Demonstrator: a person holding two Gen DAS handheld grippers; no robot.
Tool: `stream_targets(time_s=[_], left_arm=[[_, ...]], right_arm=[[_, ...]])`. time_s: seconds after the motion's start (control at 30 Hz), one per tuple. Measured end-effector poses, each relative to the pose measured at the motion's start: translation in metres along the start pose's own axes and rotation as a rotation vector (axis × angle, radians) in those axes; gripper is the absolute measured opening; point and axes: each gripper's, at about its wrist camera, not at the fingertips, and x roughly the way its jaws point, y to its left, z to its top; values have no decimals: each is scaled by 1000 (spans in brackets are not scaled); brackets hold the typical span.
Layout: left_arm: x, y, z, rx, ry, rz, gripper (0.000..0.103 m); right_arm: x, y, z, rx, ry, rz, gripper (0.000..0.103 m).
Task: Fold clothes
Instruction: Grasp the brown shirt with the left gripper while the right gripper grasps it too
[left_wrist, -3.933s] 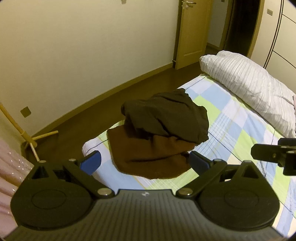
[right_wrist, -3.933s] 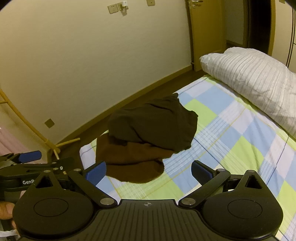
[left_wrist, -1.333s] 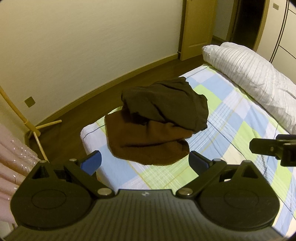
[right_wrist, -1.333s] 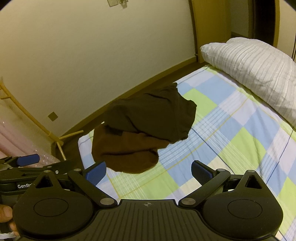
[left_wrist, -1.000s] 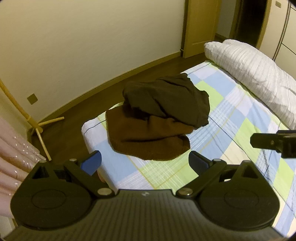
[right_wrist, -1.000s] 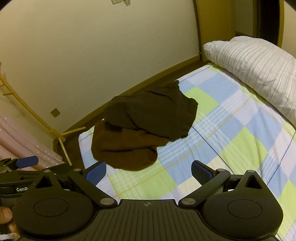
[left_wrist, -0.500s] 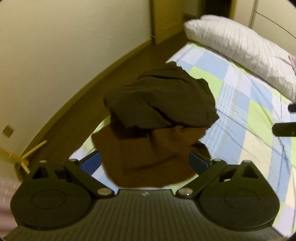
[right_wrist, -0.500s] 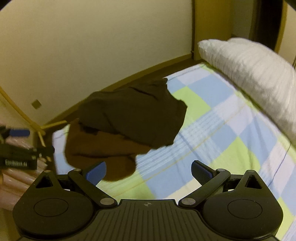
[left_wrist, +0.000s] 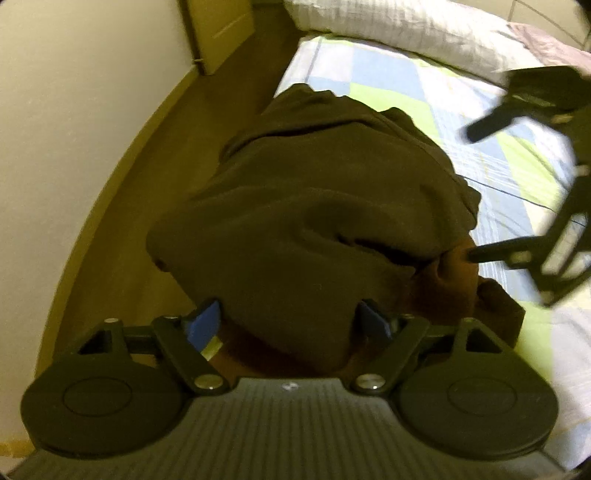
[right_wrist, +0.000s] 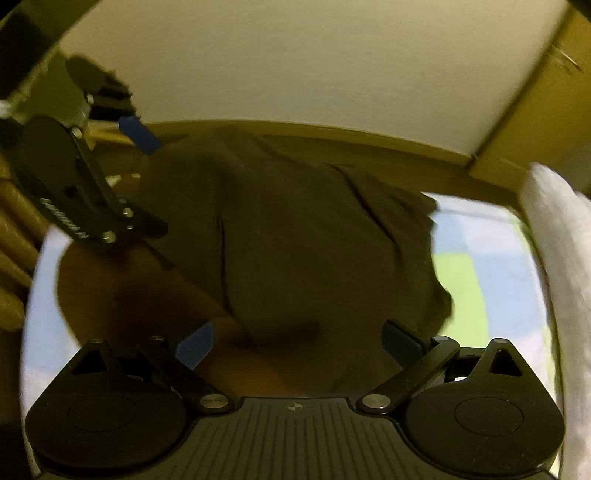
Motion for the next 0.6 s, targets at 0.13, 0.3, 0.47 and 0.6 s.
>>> stream_targets(time_s=[0.13,0.3,0.47,0.6], left_arm=[[-9,2,-4,-9,-26,-25,49],[-30,6,3,-3,-83,-28,11],[-77,-9,37,94,-227,-23,5],[-122,-63,52,210,-315,-54,5]], right_arm=[[44,6,7,-82,52,11,54],[46,4,10,-92,73,-12,5],[-16,-29,9,60,-13,-43,4],[-91,-45,-14,173,-105,-102,3]])
